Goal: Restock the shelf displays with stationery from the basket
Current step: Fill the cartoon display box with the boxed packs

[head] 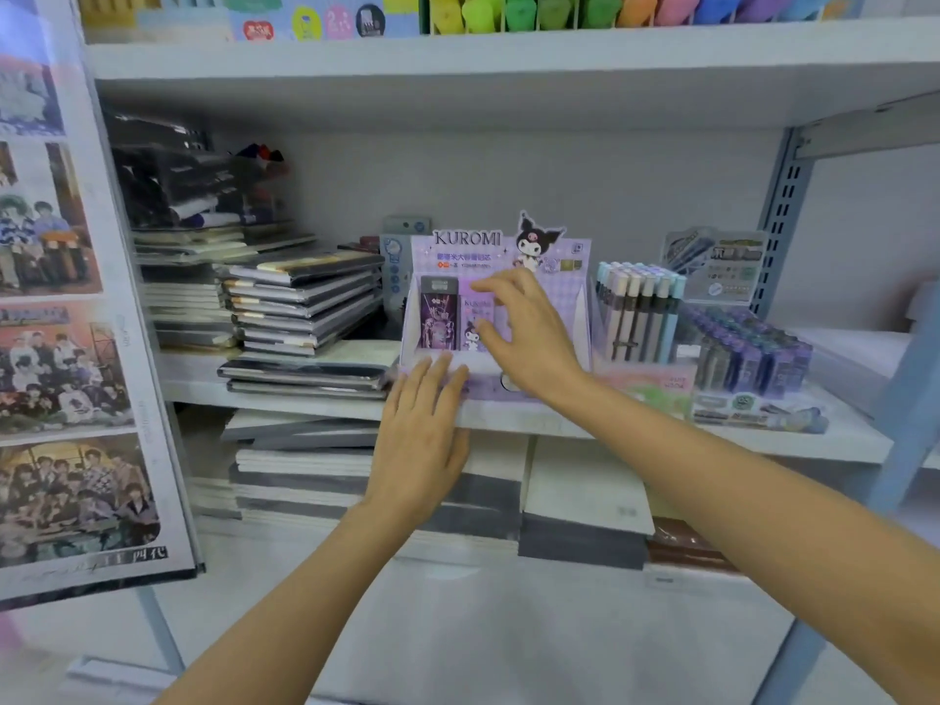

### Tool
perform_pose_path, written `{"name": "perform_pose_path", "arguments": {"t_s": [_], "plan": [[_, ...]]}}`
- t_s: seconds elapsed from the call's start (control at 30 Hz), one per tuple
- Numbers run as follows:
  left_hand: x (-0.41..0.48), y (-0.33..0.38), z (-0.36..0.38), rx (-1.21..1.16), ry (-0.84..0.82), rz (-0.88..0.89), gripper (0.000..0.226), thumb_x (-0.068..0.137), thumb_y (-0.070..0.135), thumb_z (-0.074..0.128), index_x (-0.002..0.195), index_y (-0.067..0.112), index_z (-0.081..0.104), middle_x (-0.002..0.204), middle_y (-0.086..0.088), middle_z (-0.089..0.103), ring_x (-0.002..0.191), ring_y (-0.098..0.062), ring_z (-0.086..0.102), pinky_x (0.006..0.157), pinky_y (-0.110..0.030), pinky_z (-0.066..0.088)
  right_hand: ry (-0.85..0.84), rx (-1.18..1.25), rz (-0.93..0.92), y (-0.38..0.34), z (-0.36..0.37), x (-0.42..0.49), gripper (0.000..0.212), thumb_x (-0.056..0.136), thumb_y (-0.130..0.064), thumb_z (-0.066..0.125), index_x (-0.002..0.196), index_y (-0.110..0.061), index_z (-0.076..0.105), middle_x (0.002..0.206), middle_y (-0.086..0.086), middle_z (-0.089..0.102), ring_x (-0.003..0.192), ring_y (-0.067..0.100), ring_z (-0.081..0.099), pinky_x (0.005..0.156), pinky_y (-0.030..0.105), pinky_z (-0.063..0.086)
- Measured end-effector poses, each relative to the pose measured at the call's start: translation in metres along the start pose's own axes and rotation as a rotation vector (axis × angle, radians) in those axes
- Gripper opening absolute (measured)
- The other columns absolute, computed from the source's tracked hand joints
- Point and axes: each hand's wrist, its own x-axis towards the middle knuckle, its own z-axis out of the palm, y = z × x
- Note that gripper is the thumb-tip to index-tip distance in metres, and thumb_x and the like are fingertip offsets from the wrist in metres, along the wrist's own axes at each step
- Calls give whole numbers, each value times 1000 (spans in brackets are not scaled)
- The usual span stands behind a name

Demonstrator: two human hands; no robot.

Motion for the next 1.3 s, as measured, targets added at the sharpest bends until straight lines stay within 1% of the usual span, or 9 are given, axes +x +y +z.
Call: {"name": "perform_pose_path", "arguments": {"t_s": [0.17,0.33,0.43,0.53,0.63,0.8,0.9,1.0,1.3], "plan": [[-67,35,44,-209,166,-71,51,73,-8,61,122,6,57,122,-14,56,111,-30,50,93,-39,41,-70,259,-34,-8,1,-99,9,92,-17,57,95,-18,66,88,-8,65,75,6,60,65,18,46],[-167,71,123,-319,-183,-124,45,67,-13,66,109,3,64,108,-13,62,90,-33,60,72,-39,49,-287,345,256,40,37,-229,9,92,-14,59,90,-12,67,72,-7,65,63,13,63,61,36,55],[-230,89,165,-309,-492,-161,46,70,-8,69,115,3,63,123,-17,60,107,-37,61,83,-44,52,-496,317,492,80,64,-305,12,93,-17,58,90,-11,68,73,0,67,63,18,63,67,41,55],[-284,97,197,-253,-818,-191,53,98,17,45,149,14,29,160,-4,18,146,-21,21,115,-33,24,-691,252,667,118,89,-374,16,95,-23,57,97,-11,67,86,3,70,75,20,65,74,35,54],[-317,100,210,-177,-1031,-172,60,102,27,37,155,15,10,163,0,0,150,-17,5,118,-28,14,-901,183,794,148,112,-430,22,95,-29,56,109,-13,63,105,5,68,90,19,62,82,32,51],[-343,97,216,-139,-927,-30,73,46,33,95,110,7,73,124,-7,66,109,-23,67,74,-28,58,-1065,141,926,168,151,-478,51,96,-30,52,143,-14,38,136,8,51,119,24,51,92,29,40],[-352,93,224,-131,-776,37,47,73,29,73,115,6,71,130,-7,61,113,-23,64,78,-30,57,-1111,83,895,166,173,-496,61,95,-36,55,147,-14,32,135,13,50,127,30,43,94,31,36],[-353,94,225,-127,-836,-23,63,64,25,87,120,4,67,132,-8,60,118,-25,61,83,-34,56,-1101,-62,844,161,187,-506,64,94,-41,56,146,-13,33,141,9,43,133,29,34,109,37,28],[-354,91,227,-364,-884,-190,53,100,21,49,149,12,32,159,1,22,147,-20,19,117,-32,21,-950,237,1053,177,176,-496,39,91,-27,63,126,-12,53,125,5,53,114,18,49,88,26,37]]}}
